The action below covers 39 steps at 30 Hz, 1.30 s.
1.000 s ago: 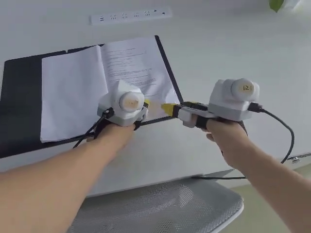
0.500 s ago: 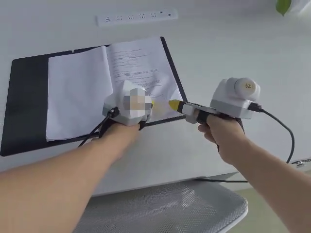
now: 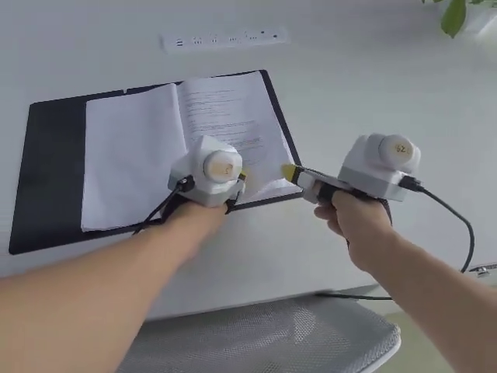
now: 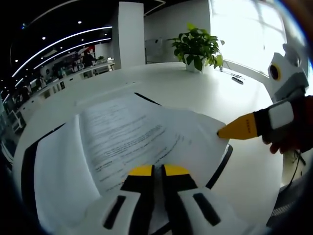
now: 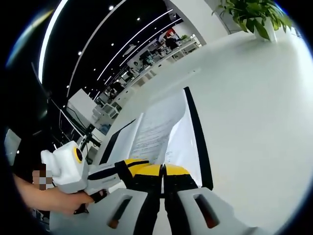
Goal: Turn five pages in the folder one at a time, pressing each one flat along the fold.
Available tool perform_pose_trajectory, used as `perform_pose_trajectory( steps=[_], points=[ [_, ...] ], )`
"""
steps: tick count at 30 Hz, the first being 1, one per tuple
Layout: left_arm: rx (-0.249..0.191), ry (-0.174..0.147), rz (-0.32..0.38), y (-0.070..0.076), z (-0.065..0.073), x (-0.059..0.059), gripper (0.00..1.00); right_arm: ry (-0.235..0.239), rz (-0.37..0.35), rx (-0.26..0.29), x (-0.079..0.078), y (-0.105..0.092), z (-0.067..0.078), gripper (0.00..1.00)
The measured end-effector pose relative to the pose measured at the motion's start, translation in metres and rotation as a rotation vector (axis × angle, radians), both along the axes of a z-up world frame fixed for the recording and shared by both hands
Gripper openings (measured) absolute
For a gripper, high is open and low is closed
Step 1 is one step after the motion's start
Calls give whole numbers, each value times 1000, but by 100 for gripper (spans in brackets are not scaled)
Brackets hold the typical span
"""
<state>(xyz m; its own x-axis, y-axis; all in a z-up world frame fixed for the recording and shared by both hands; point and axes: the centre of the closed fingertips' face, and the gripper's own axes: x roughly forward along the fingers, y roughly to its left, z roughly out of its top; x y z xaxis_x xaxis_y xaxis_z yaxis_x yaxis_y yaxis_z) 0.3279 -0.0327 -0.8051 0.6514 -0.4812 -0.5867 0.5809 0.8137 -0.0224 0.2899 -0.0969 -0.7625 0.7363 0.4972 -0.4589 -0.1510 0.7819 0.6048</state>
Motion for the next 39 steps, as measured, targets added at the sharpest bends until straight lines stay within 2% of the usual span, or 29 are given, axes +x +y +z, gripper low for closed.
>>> perform_pose_trajectory(
  steps=[4, 5, 8, 10, 12, 16, 20, 23, 31, 35, 37, 39],
  points=[
    [17, 31, -1, 18, 4, -9, 9, -35, 7, 12, 0, 8, 13, 0],
    [12, 34, 2, 23, 7, -10, 11, -52, 13, 14, 0, 11, 18, 0],
    [-41, 29, 22, 40, 23, -17, 13, -80, 26, 26, -1, 21, 32, 0],
    [-41, 30, 30, 54, 32, -21, 13, -107, 41, 37, -2, 29, 43, 0],
    [-76, 8, 48, 63, 44, -22, 13, -139, 71, 41, -5, 41, 56, 0],
    [-108, -13, 82, 92, 66, -32, 13, -185, 108, 52, -7, 61, 75, 0],
    [-121, -32, 114, 119, 81, -41, 13, -218, 149, 53, -8, 83, 90, 0],
    [-159, -45, 155, 138, 96, -50, 13, -230, 177, 51, -9, 99, 96, 0],
    [-188, -72, 205, 180, 121, -75, 17, -245, 264, 67, -11, 151, 105, 0],
    [-192, -89, 239, 208, 134, -87, 18, -235, 301, 73, -11, 177, 103, 0],
    [-195, -93, 248, 219, 136, -89, 18, -228, 316, 62, -11, 186, 99, 0],
    [-181, -107, 256, 230, 141, -95, 18, -213, 338, 58, -12, 198, 93, 0]
  ],
)
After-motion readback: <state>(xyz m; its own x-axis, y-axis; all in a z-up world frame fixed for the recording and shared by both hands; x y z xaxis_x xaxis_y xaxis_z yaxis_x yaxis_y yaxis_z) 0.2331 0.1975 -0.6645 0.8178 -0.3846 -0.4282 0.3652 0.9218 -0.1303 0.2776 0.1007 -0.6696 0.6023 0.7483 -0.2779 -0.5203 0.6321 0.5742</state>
